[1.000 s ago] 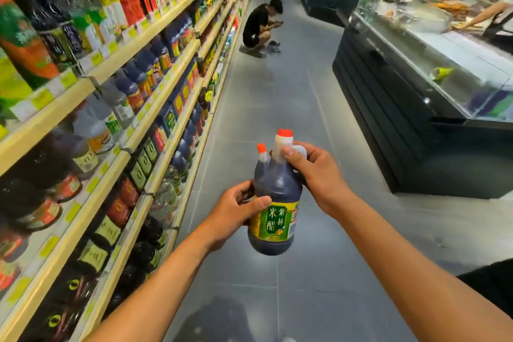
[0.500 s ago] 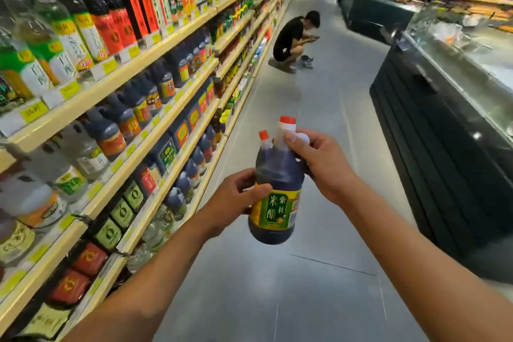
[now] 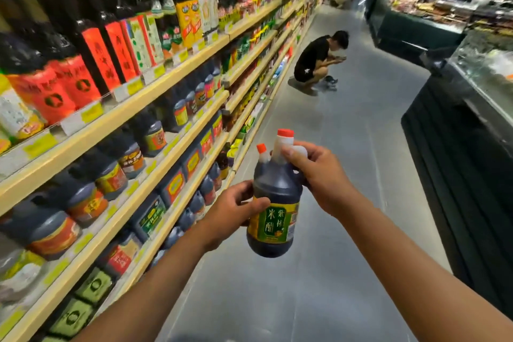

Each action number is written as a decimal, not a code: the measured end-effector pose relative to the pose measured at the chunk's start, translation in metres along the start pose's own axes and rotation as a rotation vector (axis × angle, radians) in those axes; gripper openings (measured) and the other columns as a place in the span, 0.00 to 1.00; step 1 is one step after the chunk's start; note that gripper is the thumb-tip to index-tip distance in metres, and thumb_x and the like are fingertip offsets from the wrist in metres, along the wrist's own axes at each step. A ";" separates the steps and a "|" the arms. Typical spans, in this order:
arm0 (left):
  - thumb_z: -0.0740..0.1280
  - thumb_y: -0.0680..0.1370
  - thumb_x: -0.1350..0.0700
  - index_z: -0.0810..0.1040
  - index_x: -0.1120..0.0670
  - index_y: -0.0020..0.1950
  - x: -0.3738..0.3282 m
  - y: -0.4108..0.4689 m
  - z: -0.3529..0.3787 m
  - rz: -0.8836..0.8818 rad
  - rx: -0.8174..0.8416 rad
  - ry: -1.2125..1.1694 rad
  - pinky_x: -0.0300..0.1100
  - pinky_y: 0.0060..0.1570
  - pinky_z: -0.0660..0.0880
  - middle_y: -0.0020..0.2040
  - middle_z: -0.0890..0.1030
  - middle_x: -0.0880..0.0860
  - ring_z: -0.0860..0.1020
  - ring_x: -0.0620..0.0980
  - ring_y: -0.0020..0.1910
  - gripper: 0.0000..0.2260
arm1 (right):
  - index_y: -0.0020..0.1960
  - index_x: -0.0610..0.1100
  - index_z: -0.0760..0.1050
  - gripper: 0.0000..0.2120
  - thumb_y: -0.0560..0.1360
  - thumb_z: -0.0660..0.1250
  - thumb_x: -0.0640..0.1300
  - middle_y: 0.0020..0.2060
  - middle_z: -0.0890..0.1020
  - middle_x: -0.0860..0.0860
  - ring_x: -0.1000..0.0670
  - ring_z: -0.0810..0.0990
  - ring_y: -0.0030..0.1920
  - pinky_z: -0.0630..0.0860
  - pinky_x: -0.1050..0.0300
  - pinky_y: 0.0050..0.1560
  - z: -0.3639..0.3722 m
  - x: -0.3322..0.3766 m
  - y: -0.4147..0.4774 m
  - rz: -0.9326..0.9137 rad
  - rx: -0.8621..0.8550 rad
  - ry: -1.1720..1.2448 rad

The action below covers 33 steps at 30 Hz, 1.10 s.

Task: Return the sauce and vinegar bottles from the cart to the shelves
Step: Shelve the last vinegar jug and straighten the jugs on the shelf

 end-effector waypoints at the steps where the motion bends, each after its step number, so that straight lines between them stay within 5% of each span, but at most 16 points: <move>1: 0.72 0.74 0.46 0.76 0.44 0.63 -0.002 0.024 -0.006 0.000 0.003 0.000 0.42 0.47 0.81 0.57 0.85 0.43 0.83 0.46 0.56 0.18 | 0.60 0.42 0.81 0.13 0.80 0.66 0.47 0.50 0.85 0.44 0.46 0.85 0.49 0.83 0.55 0.45 -0.006 -0.001 0.023 0.002 -0.004 0.001; 8: 0.71 0.72 0.49 0.77 0.49 0.65 -0.011 0.172 -0.036 -0.005 -0.056 -0.051 0.41 0.46 0.80 0.57 0.85 0.47 0.83 0.48 0.56 0.21 | 0.59 0.40 0.81 0.12 0.80 0.67 0.46 0.50 0.85 0.42 0.47 0.85 0.47 0.81 0.56 0.44 -0.040 -0.011 0.178 0.010 0.044 0.014; 17: 0.73 0.76 0.59 0.78 0.52 0.59 -0.010 0.302 -0.098 0.002 -0.333 -0.116 0.34 0.41 0.78 0.50 0.86 0.47 0.84 0.43 0.48 0.13 | 0.54 0.40 0.82 0.08 0.80 0.67 0.42 0.44 0.85 0.44 0.49 0.83 0.43 0.80 0.56 0.42 -0.021 -0.029 0.371 0.003 0.379 0.055; 21: 0.78 0.66 0.44 0.80 0.49 0.62 -0.005 0.316 -0.148 -0.008 -0.513 -0.140 0.46 0.55 0.79 0.56 0.86 0.51 0.82 0.51 0.57 0.26 | 0.56 0.40 0.82 0.09 0.79 0.67 0.43 0.47 0.85 0.41 0.46 0.83 0.47 0.80 0.48 0.49 0.028 -0.039 0.431 0.008 0.552 0.063; 24: 0.79 0.67 0.43 0.81 0.47 0.61 0.003 0.315 -0.186 -0.004 -0.630 -0.160 0.59 0.60 0.74 0.58 0.85 0.57 0.81 0.56 0.57 0.25 | 0.56 0.41 0.82 0.08 0.80 0.67 0.42 0.46 0.85 0.44 0.48 0.82 0.46 0.80 0.52 0.47 0.074 -0.044 0.462 -0.001 0.660 0.077; 28: 0.75 0.73 0.59 0.79 0.51 0.59 0.012 0.307 -0.233 -0.007 -0.768 -0.161 0.40 0.52 0.79 0.52 0.87 0.46 0.83 0.47 0.54 0.15 | 0.59 0.37 0.80 0.10 0.81 0.66 0.40 0.46 0.85 0.44 0.50 0.83 0.43 0.79 0.59 0.40 0.134 -0.049 0.486 0.015 0.796 0.097; 33: 0.79 0.65 0.52 0.80 0.49 0.59 0.015 0.293 -0.274 -0.049 -0.872 -0.032 0.39 0.51 0.79 0.53 0.86 0.45 0.83 0.43 0.54 0.23 | 0.58 0.40 0.81 0.09 0.79 0.67 0.37 0.48 0.86 0.47 0.52 0.83 0.47 0.79 0.59 0.46 0.190 -0.057 0.505 -0.015 0.911 0.098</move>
Point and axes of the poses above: each hand's wrist, its own y-axis towards the middle knuckle, its own z-axis out of the palm, x = y × z, the point moved 7 cm from there along y, towards the middle knuckle
